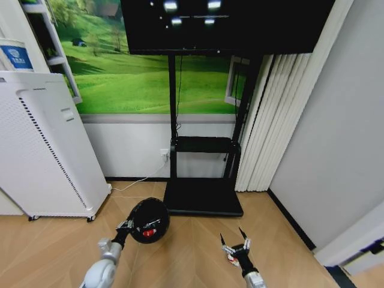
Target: Pick up the trash bin and place the garbage on the floor into it.
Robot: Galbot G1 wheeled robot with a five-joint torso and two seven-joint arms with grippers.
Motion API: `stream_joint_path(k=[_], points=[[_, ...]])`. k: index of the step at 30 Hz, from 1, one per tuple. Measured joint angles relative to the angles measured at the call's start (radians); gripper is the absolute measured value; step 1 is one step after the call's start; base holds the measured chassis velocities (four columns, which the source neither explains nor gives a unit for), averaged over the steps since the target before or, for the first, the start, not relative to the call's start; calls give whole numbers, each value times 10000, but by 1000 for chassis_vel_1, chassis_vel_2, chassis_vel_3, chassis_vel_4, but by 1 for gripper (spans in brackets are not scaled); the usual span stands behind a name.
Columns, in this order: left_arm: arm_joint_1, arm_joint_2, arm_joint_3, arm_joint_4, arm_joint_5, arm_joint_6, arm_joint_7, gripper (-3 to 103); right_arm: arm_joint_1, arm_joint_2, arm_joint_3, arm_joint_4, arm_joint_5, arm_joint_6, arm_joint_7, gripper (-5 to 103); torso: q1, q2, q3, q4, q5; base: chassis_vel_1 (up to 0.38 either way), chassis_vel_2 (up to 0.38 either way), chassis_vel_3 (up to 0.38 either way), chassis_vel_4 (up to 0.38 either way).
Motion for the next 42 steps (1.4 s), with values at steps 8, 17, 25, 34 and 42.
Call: stream_joint_path(k=[8, 17, 25, 34, 42], points=[[691, -241, -639, -761, -231, -7, 174, 6, 1005, 85, -781, -1723, 34, -1018, -450, 100, 0, 0, 0, 3, 3, 0, 0, 0, 0], [1133, -429, -780, -1173, -198, -17, 399, 6, 1856, 520, -1057, -3139, -167, -1227, -405, 100, 1, 0, 1, -1, 0, 0, 0, 0, 0], [1321, -449, -859, -1412, -186, -56, 476, 6, 2836, 980, -1084, -4826, -383, -1307, -209, 100, 0, 0, 1, 4, 0, 0, 0, 0, 0], [1568, -510, -1037, -1720, -127, -82, 564, 6, 4163, 1374, -887, -6379, -1176, -1316, 199, 100, 1, 0, 2, 5, 2, 0, 0, 0, 0], [1583, -538, -1256, -1709, -199, -105, 600, 6, 4321, 1361, -803, -6781, -1237, -1750, 478, 100, 1, 0, 2, 2, 1, 0, 0, 0, 0]])
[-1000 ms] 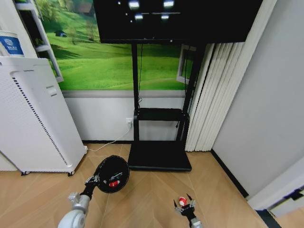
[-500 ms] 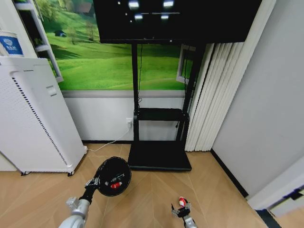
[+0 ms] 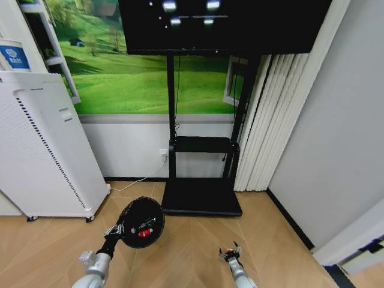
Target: Pick up the trash bin and place the garbage on the floor into it.
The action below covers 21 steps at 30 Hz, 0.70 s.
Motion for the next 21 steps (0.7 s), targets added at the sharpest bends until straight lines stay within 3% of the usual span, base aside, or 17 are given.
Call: stream_joint_path(k=[10, 14, 16, 17, 20, 21], points=[[34, -116, -23, 68, -4, -76, 49, 6, 252, 250, 62, -938, 43, -127, 332, 103, 0, 0, 0, 2, 0, 0, 0, 0, 0], [52, -133, -85, 65, -7, -84, 65, 6, 445, 344, 73, -1405, -113, -88, 473, 95, 0, 0, 0, 1, 0, 0, 0, 0, 0], [45, -129, -145, 68, -39, -91, 67, 6, 527, 358, 77, -1601, -196, -70, 489, 85, 0, 1, -1, 2, -1, 0, 0, 0, 0], [45, -129, -145, 68, -39, -91, 67, 6, 527, 358, 77, -1601, -196, -70, 489, 85, 0, 1, -1, 2, -1, 0, 0, 0, 0], [37, -105, -231, 75, -125, -94, 76, 6, 549, 326, 82, -1696, -258, -29, 487, 68, 0, 0, -1, 2, 0, 0, 0, 0, 0], [37, -105, -231, 75, -125, -94, 76, 6, 549, 326, 82, -1696, -258, -29, 487, 68, 0, 0, -1, 2, 0, 0, 0, 0, 0]])
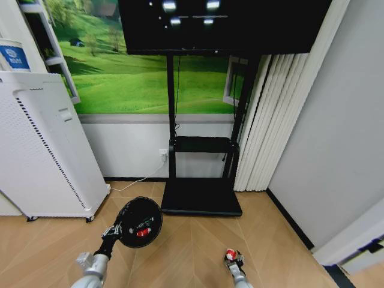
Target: Pick up the trash bin and place the garbage on the floor into it.
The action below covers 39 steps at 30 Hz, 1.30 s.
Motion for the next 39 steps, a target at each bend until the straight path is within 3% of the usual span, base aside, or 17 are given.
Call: stream_joint_path(k=[3, 5, 8, 12, 15, 30, 31, 33, 36, 37, 39], points=[[-26, -1, 2, 57, -9, -1, 11, 6, -11, -40, 1, 0, 90, 19, -25, 52, 0, 0, 0, -2, 0, 0, 0, 0, 0], [-41, -3, 19, 73, -8, -4, 12, 6, -21, -52, 4, 5, 128, 41, -29, 52, 0, 0, 0, -1, 1, 0, 0, 0, 0], [-85, -5, 83, 119, 0, -5, 12, 6, -97, -103, 33, 120, 228, 98, -35, 42, 0, 0, 1, -1, 0, 0, 0, 0, 0], [-151, 38, 164, 265, 46, -5, 25, 6, -456, -253, 55, 828, 1063, 128, -98, 33, 0, 0, 1, -1, 1, 0, 0, 0, 0], [-249, 192, 282, 514, 109, -5, 128, 6, -1200, -571, 50, 2444, 2455, 305, -155, 33, 0, 0, 1, 1, 0, 0, 0, 0, 0], [-1249, 1041, 1487, 1466, 63, 151, 120, 6, -3254, -1633, 336, 7418, 3971, 659, -407, 33, 0, 1, 0, -9, -9, 0, 0, 0, 0], [-1370, 1101, 1646, 1529, 24, 186, 64, 6, -3408, -1726, 303, 7787, 4043, 748, -556, 33, 0, 0, 1, 11, 3, 0, 0, 0, 0], [-1627, 1224, 1969, 1609, -94, 272, -21, 6, -3685, -1828, 302, 8373, 4048, 909, -706, 33, 0, 0, 1, 8, 8, 0, 0, 0, 0], [-2920, 1793, 3688, 2061, -294, 408, -102, 6, -4703, -2000, 345, 10402, 3574, 1427, -1189, 33, 0, 1, 0, -9, -4, 0, 0, 0, 0], [-2920, 1793, 3688, 2061, -294, 408, -102, 6, -4703, -2000, 345, 10402, 3574, 1427, -1189, 33, 0, 1, 0, -9, -4, 0, 0, 0, 0], [-3467, 1996, 4820, 2312, -233, 409, -16, 6, -4938, -1763, 233, 10730, 2620, 2585, -2051, 33, 0, 0, 1, 3, -1, 0, 0, 0, 0]])
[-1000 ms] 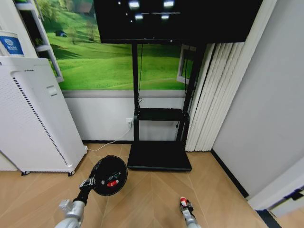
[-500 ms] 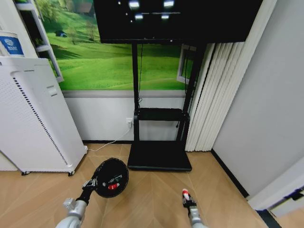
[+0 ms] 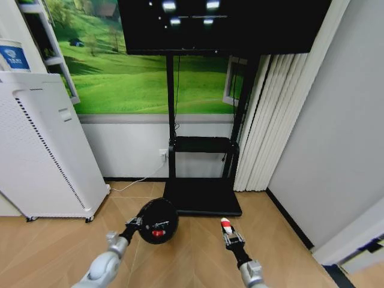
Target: Pick up the trash bin and place the garbage on the floor into it.
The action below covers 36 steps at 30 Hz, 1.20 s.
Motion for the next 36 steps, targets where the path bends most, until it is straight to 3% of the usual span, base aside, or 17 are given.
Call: stream_joint_path(k=[4, 10, 13, 17, 21, 25, 32, 35, 36], points=[[-364, 116, 967, 121, 160, -50, 307, 6, -281, 87, -388, 254, -332, 523, -591, 33, 0, 0, -1, -5, 0, 0, 0, 0, 0], [-636, 48, 1693, 272, 362, -161, 503, 6, -298, 259, -766, 312, -614, 806, -964, 33, 0, 0, -1, -3, 1, 0, 0, 0, 0], [-691, -165, 2117, 504, 928, -460, 727, 6, -257, 275, -978, 331, -823, 1045, -1276, 33, 0, 0, 0, -3, 0, 0, 0, 0, 0], [-694, -252, 2291, 536, 1265, -599, 961, 6, -259, 265, -1030, 302, -904, 1139, -1373, 33, -1, 0, -1, -2, 0, 0, 0, 0, 0], [-857, -283, 2503, 574, 2056, -908, 1627, 6, -372, 311, -1051, 117, -1163, 1332, -1533, 33, 0, 0, 0, -4, 1, 0, 0, 0, 0], [-941, -287, 2672, 513, 2177, -1034, 1992, 6, -479, 368, -1117, -71, -1361, 1448, -1698, 33, -1, 0, 0, -5, 1, 0, 0, 0, 0], [-810, -334, 2664, 373, 2153, -1047, 2058, 6, -372, 447, -1123, -227, -1417, 1599, -1902, 30, -1, 0, 0, -3, 1, 0, 0, 0, 0], [-721, -391, 2570, 357, 2152, -1047, 2056, 6, -288, 450, -1123, -281, -1407, 1606, -1916, 45, 0, 0, 0, -3, 0, 0, 0, 0, 0], [-721, -391, 2570, 357, 2152, -1047, 2056, 6, -288, 450, -1123, -281, -1407, 1606, -1916, 45, 0, 0, 0, -3, 0, 0, 0, 0, 0]])
